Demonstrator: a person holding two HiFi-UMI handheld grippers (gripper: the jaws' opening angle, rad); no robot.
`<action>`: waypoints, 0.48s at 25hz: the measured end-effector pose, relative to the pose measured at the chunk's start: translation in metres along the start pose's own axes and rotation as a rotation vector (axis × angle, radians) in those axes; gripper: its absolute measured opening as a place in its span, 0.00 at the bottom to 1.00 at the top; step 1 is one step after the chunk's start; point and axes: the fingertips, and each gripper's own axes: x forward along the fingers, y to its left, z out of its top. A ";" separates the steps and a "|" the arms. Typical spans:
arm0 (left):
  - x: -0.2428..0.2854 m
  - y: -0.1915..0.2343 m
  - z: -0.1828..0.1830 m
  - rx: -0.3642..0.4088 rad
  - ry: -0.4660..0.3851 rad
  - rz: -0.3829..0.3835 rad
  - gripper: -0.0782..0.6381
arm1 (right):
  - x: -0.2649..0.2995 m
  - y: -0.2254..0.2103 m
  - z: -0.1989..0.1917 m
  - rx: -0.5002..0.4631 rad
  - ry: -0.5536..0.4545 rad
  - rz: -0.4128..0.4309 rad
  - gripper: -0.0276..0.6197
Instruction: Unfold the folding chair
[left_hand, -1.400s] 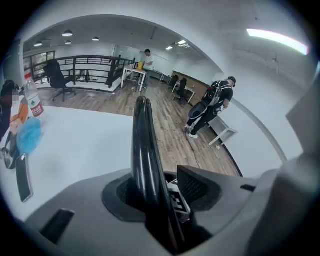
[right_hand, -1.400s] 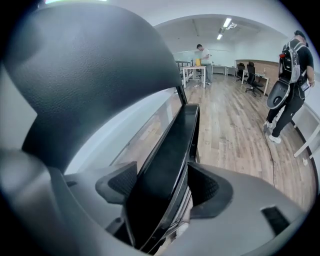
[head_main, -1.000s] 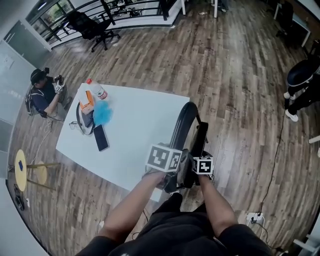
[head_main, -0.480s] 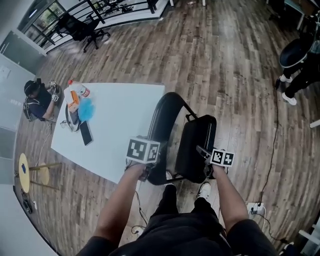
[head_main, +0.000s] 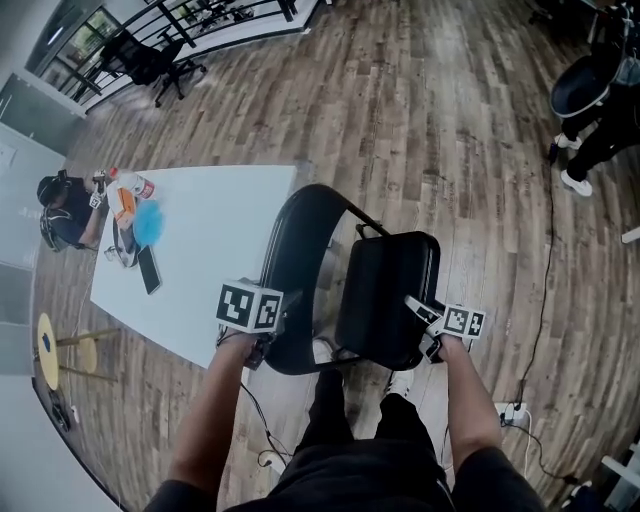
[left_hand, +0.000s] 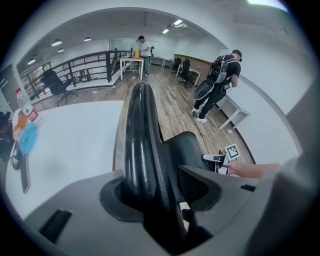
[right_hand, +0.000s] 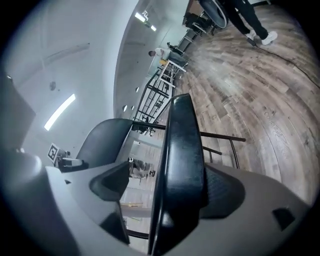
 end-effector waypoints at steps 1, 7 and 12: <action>0.005 -0.002 -0.001 -0.006 -0.001 -0.011 0.38 | -0.005 -0.011 0.001 0.015 -0.010 -0.004 0.68; 0.029 -0.025 -0.005 -0.007 -0.006 -0.022 0.38 | -0.032 -0.075 0.005 0.017 -0.011 -0.037 0.67; 0.051 -0.034 -0.011 -0.022 0.016 -0.009 0.38 | -0.049 -0.124 0.003 0.023 -0.007 -0.035 0.67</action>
